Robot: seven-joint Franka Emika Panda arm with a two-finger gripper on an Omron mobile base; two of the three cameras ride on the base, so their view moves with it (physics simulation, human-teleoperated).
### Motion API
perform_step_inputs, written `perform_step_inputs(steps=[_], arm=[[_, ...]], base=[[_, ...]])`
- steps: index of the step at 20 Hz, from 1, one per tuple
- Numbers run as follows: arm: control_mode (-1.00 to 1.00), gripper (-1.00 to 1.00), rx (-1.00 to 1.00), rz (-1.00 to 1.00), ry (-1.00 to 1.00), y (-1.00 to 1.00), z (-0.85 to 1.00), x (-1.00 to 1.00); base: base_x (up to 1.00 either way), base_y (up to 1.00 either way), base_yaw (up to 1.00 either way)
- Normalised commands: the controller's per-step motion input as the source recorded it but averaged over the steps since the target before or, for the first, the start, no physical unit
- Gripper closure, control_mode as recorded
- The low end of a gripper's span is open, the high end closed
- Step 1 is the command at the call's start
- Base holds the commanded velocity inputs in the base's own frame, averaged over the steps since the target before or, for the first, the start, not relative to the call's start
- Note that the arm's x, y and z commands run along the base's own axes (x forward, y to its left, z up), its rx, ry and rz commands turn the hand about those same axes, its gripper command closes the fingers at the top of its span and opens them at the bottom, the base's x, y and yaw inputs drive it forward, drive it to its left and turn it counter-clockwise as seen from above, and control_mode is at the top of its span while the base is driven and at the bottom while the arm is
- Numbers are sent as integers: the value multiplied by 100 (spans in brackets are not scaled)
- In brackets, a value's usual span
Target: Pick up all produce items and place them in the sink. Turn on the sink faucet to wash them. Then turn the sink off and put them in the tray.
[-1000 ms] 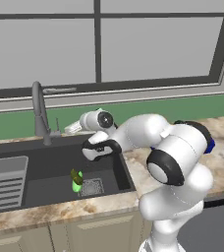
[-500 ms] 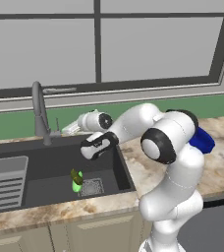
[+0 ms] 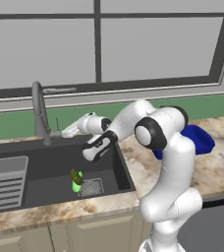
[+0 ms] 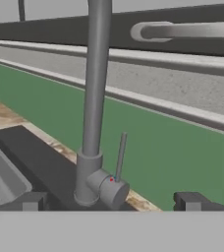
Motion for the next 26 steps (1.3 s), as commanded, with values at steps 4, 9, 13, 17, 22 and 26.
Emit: perform_step_inputs(steps=[4, 9, 13, 17, 22, 26], arm=[[-100, -100, 0, 4, 0, -4, 0, 33], [-100, -100, 0, 4, 1, -1, 0, 36], [-100, -100, 0, 2, 2, 0, 0, 32], [-100, -100, 0, 0, 0, 0, -1, 28], [-100, -100, 0, 0, 1, 7, -5, 23], [-100, -100, 0, 0, 2, 15, -4, 19]], base=[[0, 0, 0], [0, 0, 0], [0, 0, 0], [0, 0, 0], [0, 0, 0], [0, 0, 0]])
